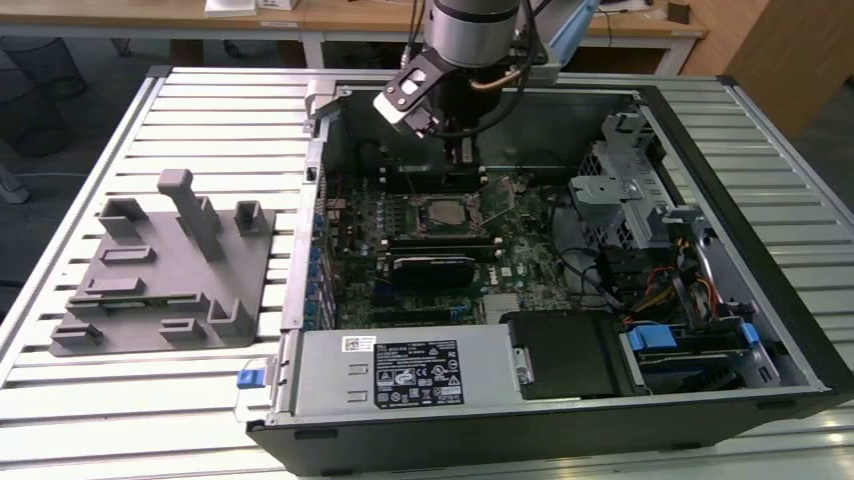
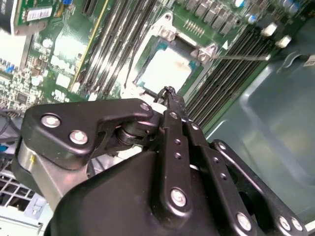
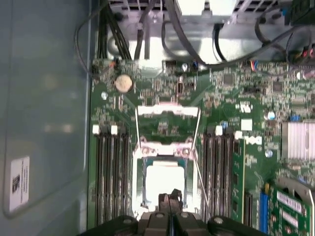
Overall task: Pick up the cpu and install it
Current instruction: 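Close the cpu cover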
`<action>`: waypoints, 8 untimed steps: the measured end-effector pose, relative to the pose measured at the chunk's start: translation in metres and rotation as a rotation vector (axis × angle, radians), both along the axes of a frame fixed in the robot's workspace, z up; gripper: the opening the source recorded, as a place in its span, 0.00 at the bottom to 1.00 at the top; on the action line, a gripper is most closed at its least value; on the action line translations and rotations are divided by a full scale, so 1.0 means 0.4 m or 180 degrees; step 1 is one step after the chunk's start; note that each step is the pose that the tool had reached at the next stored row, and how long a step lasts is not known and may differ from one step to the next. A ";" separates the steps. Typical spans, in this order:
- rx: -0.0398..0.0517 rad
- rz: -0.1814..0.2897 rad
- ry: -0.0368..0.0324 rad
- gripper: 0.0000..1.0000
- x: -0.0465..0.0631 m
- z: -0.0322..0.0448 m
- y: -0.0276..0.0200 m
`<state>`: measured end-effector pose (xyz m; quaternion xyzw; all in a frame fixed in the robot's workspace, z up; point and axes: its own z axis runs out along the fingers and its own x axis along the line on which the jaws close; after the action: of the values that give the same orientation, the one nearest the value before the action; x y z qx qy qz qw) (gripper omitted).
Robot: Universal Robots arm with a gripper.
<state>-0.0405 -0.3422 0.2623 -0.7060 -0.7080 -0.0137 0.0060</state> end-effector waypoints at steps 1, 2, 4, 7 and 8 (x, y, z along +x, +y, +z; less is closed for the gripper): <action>0.0002 0.0000 0.0000 0.11 0.008 0.000 0.000; 0.0003 0.0000 0.0000 0.11 0.015 0.000 0.000; 0.0005 0.0000 0.0000 0.11 0.020 0.000 0.000; 0.0005 0.0000 0.0000 0.11 0.020 0.009 0.000; 0.0004 0.0000 0.0000 0.11 0.020 0.015 0.000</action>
<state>-0.0325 -0.3420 0.2683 -0.7060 -0.7080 -0.0142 0.0065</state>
